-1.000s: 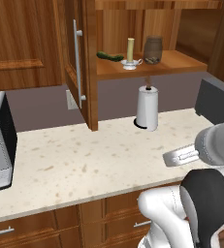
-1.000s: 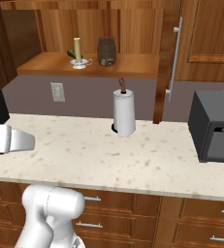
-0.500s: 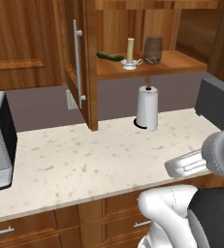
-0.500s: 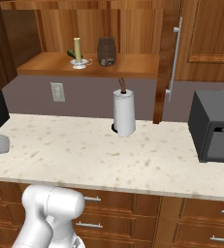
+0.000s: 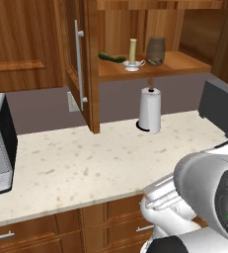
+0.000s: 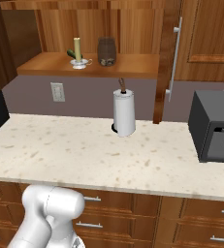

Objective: Pick the candle and jar from the dining table and place them in the open cabinet. Close the cabinet after placing the objects.

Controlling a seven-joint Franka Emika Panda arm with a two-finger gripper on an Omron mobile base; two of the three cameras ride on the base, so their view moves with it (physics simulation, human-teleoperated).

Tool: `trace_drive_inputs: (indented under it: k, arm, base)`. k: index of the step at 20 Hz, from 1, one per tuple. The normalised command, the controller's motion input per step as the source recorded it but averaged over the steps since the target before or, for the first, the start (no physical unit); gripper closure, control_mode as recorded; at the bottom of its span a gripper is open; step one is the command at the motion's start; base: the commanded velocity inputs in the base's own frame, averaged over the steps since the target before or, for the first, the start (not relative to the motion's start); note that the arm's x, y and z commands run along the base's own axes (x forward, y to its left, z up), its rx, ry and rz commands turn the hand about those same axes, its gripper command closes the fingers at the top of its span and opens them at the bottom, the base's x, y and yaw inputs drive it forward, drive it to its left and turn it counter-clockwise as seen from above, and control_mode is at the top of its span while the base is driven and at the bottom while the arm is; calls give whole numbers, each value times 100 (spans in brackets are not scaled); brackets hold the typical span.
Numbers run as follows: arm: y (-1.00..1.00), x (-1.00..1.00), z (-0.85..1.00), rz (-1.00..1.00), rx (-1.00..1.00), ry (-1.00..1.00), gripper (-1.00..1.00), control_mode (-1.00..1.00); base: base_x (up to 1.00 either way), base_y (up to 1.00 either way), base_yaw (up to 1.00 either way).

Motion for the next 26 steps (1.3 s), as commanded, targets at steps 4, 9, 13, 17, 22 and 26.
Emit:
trace_drive_inputs:
  k: [4,9,13,17,22,26]
  arm:
    - [56,-14,14,2,-28,-12,-100,-100]
    - [47,-3,7,0,-19,-7,-100,-100]
    - [34,0,0,0,-14,-1,-100,-100]
    - [35,0,0,0,-12,0,-100,-100]
    - [26,0,0,0,-4,0,-100,-100]
    - [24,0,0,0,-3,0,-100,-100]
  base:
    - [0,0,0]
    - [0,0,0]
    - [0,0,0]
    - [0,0,0]
    - [0,0,0]
    - [0,0,0]
